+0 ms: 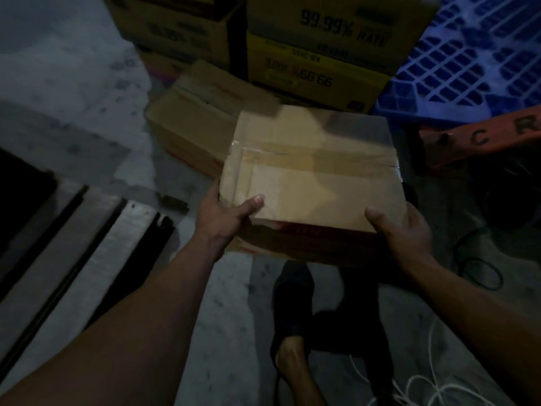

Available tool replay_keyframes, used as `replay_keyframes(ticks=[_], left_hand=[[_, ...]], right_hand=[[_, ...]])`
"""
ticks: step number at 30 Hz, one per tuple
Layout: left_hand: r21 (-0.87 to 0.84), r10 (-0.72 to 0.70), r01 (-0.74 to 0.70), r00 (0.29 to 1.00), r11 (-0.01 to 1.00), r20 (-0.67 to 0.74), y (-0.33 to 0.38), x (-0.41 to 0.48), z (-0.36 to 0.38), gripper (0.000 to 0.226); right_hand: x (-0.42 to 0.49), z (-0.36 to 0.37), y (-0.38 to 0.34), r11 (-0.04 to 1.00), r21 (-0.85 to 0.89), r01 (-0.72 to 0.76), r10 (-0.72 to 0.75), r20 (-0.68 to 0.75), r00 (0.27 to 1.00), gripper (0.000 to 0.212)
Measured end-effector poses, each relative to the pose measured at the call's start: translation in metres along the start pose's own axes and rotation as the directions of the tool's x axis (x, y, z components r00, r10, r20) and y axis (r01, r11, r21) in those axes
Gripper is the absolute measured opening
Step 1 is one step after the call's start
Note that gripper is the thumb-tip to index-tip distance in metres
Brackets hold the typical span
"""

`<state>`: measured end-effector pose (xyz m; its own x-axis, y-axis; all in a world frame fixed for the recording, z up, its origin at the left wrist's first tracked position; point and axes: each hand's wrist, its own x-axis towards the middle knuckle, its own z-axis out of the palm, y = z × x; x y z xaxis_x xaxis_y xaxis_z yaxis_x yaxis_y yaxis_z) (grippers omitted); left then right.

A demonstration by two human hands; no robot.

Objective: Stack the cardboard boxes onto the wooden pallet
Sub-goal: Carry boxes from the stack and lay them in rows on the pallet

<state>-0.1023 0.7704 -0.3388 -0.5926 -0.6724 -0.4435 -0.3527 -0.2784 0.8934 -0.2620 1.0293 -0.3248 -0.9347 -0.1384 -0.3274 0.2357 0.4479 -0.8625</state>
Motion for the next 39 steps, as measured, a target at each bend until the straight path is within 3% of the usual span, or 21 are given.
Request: replay_keyframes(ticks=[5, 8, 10, 13, 16, 21, 28, 33, 39], left_hand=[[-0.091, -0.013, 0.000, 0.989, 0.996, -0.146, -0.005, -0.054, -0.065, 0.084], [-0.145, -0.006, -0.031, 0.969, 0.989, -0.246, -0.011, -0.084, -0.118, 0.067], [-0.191, -0.017, -0.045, 0.950, 0.981, -0.312, -0.017, -0.103, -0.156, 0.071], [-0.250, -0.046, -0.069, 0.903, 0.966, -0.426, -0.030, -0.133, -0.216, 0.083], [-0.249, -0.049, -0.102, 0.843, 0.963, -0.535, -0.039, -0.167, -0.260, 0.068], [-0.289, -0.127, -0.137, 0.668, 0.947, -0.734, -0.079, -0.231, -0.333, 0.084], [-0.316, -0.210, -0.164, 0.463, 0.935, -0.861, -0.130, -0.298, -0.376, 0.072], [-0.370, -0.296, -0.150, 0.367, 0.917, -0.882, -0.169, -0.339, -0.406, 0.082], [-0.333, -0.305, -0.041, 0.310, 0.942, -0.901, -0.210, -0.372, -0.455, 0.088]], right_hand=[[-0.053, 0.030, -0.037, 0.997, -0.030, 0.076, -0.072, 0.130, 0.989, 0.064], [-0.085, 0.070, -0.059, 0.996, -0.006, 0.093, -0.089, 0.251, 0.964, 0.069], [-0.107, 0.101, -0.072, 0.992, 0.006, 0.128, -0.122, 0.339, 0.933, 0.069], [-0.138, 0.155, -0.085, 0.984, 0.035, 0.176, -0.171, 0.474, 0.864, 0.060], [-0.165, 0.205, -0.096, 0.968, 0.028, 0.248, -0.216, 0.589, 0.779, 0.059], [-0.228, 0.298, -0.104, 0.937, -0.005, 0.350, -0.207, 0.797, 0.567, 0.065], [-0.301, 0.374, -0.076, 0.868, -0.002, 0.497, -0.244, 0.869, 0.430, 0.066], [-0.347, 0.408, -0.048, 0.854, -0.001, 0.520, -0.206, 0.917, 0.341, 0.075], [-0.404, 0.443, -0.030, 0.851, 0.056, 0.523, -0.222, 0.939, 0.261, 0.062]])
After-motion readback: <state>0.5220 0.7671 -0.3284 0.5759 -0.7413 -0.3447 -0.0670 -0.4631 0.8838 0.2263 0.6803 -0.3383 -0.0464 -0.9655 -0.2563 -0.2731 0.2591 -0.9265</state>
